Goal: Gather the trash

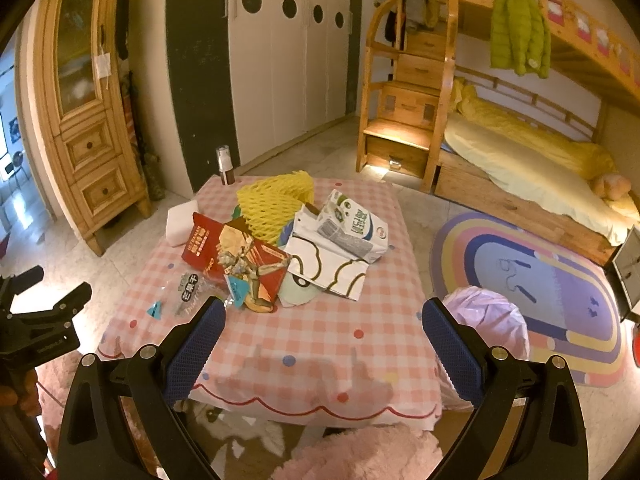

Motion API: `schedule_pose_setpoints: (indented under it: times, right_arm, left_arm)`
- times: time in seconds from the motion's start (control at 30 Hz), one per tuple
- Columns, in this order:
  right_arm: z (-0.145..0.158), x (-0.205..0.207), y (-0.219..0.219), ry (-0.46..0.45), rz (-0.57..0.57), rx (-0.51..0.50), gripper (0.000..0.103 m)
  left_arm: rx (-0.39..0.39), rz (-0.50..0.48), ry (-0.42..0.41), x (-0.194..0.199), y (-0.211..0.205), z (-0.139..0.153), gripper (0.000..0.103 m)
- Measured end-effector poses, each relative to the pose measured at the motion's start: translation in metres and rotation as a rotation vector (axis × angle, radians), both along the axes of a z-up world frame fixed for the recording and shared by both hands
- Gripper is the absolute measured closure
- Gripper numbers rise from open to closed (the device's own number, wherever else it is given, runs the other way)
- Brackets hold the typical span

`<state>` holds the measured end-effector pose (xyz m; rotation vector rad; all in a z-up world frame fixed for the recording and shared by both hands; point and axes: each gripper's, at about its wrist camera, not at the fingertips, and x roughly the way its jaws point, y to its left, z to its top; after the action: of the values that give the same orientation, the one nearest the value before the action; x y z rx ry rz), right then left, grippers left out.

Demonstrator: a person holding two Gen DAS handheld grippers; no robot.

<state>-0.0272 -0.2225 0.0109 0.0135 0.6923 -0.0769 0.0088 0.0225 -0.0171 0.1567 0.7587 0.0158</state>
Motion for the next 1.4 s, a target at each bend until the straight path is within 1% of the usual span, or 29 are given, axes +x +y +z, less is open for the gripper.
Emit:
schedule_pose_setpoints:
  times: [0.1,0.4,0.53,0.67,0.77,0.83,0.9,1.0,1.03,1.07,1.17,1.3,1.33,1.4]
  right_arm:
    - [-0.012,0.008,0.005,0.005,0.008,0.008,0.006]
    - [-0.027,0.038,0.022,0.024,0.031,0.005,0.006]
    - [-0.041,0.050,0.027,0.028,0.041,0.010,0.006]
    - [-0.062,0.065,0.039,0.032,0.106,0.046,0.006]
    - [-0.080,0.074,0.056,0.085,0.160,0.044,0.006]
    - [-0.090,0.079,0.064,0.121,0.162,0.041,0.006]
    - [-0.100,0.083,0.068,0.147,0.166,0.062,0.008]
    - [-0.108,0.085,0.073,0.170,0.172,0.059,0.015]
    - [-0.111,0.086,0.073,0.182,0.173,0.056,0.037]
    - [-0.114,0.088,0.073,0.200,0.171,0.063,0.044]
    - [-0.122,0.093,0.070,0.228,0.171,0.104,0.044]
    - [-0.129,0.100,0.070,0.239,0.193,0.168,0.045]
    - [-0.130,0.102,0.070,0.244,0.202,0.185,0.047]
    - [-0.135,0.106,0.069,0.264,0.215,0.241,0.053]
  left_arm:
    - [0.004,0.018,0.014,0.004,0.007,-0.004,0.007]
    - [0.016,0.067,0.036,0.016,0.022,-0.022,0.007]
    - [0.020,0.086,0.045,0.025,0.025,-0.030,0.007]
    - [0.025,0.089,0.060,0.032,0.026,-0.042,0.007]
    - [0.033,0.090,0.060,0.036,0.027,-0.052,0.007]
    - [0.021,0.084,0.062,0.038,0.030,-0.058,0.007]
    - [0.001,0.086,0.068,0.040,0.035,-0.065,0.007]
    - [-0.015,0.068,0.076,0.040,0.040,-0.073,0.007]
    - [-0.012,0.065,0.081,0.040,0.041,-0.076,0.007]
    - [-0.011,0.062,0.084,0.040,0.042,-0.078,0.007]
    - [-0.018,0.059,0.098,0.041,0.045,-0.083,0.007]
    - [-0.035,0.063,0.113,0.043,0.051,-0.086,0.007]
    - [-0.039,0.065,0.113,0.043,0.051,-0.087,0.007]
    - [-0.047,0.063,0.101,0.042,0.053,-0.086,0.007]
